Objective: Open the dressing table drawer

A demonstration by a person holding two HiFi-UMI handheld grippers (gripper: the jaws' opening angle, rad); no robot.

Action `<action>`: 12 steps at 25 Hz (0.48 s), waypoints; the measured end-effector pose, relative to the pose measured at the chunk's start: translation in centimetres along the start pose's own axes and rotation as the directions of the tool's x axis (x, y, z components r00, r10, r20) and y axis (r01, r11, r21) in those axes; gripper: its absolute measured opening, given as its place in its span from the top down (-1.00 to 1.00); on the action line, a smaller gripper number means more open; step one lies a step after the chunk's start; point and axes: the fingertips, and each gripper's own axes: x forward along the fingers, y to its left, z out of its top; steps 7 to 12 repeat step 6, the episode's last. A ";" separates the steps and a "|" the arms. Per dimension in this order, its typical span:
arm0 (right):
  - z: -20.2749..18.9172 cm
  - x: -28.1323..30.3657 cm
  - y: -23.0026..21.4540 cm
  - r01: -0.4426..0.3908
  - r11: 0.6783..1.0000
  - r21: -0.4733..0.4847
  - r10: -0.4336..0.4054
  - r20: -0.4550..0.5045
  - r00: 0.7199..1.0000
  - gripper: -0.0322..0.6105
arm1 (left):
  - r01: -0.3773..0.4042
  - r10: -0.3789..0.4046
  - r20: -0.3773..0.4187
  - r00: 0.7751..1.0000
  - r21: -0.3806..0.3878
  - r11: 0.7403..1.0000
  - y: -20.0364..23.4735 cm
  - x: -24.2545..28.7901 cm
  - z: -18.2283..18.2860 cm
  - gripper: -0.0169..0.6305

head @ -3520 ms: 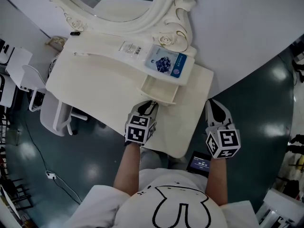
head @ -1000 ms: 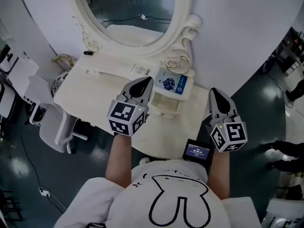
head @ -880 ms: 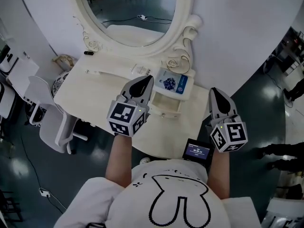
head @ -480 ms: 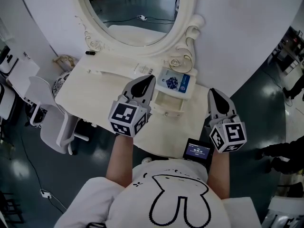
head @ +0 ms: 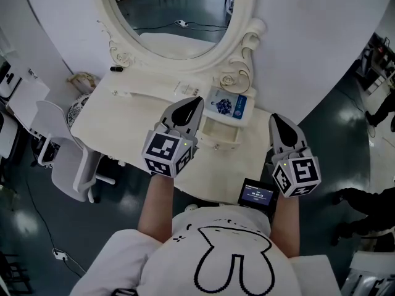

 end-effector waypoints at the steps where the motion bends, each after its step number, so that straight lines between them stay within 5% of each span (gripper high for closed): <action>1: 0.1 0.0 0.1 -0.002 1.000 -0.002 0.002 -0.001 1.000 0.86 | 0.002 -0.002 0.001 1.000 0.000 1.000 0.0 0.0 0.1 0.89; 12: 0.1 0.1 0.6 -0.013 1.000 -0.012 0.013 -0.006 1.000 0.86 | 0.006 -0.006 0.004 1.000 0.003 1.000 0.1 -0.2 0.0 0.89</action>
